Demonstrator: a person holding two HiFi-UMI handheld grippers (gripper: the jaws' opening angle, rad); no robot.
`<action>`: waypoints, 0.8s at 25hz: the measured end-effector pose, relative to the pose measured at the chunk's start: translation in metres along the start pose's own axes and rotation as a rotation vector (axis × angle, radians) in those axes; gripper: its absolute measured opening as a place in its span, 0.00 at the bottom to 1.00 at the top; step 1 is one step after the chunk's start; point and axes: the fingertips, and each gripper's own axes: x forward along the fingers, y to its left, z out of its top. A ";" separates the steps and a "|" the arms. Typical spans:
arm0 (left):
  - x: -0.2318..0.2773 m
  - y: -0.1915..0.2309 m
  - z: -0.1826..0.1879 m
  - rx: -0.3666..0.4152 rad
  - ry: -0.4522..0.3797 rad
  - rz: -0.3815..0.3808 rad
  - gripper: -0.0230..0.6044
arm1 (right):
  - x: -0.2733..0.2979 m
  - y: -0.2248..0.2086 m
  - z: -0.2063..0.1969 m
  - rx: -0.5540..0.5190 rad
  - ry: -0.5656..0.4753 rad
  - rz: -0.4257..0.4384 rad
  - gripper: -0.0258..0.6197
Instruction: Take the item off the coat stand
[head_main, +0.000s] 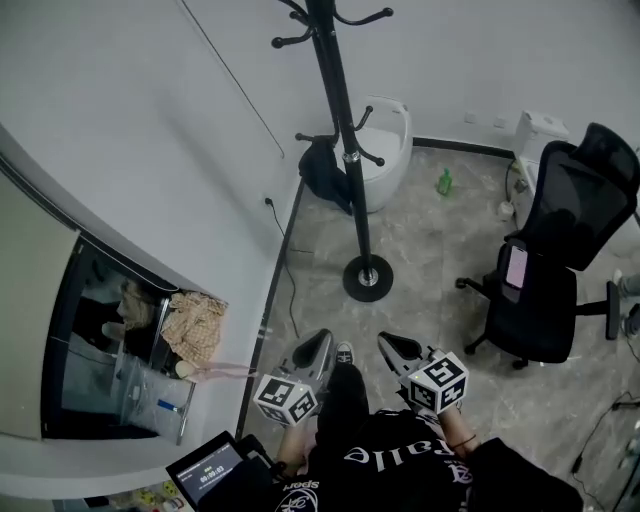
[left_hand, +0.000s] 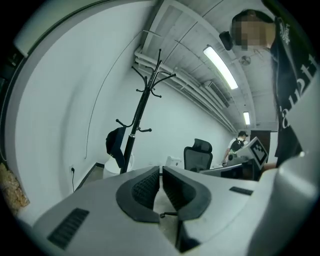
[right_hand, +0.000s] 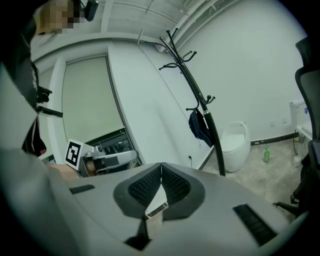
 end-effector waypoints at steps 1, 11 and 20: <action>0.009 0.009 0.005 0.002 -0.001 -0.013 0.05 | 0.009 -0.004 0.006 0.002 0.000 -0.007 0.07; 0.066 0.132 0.067 0.022 -0.024 -0.047 0.05 | 0.129 -0.040 0.078 -0.041 -0.027 -0.047 0.07; 0.113 0.249 0.096 0.032 0.015 -0.071 0.07 | 0.206 -0.065 0.112 -0.053 -0.044 -0.124 0.07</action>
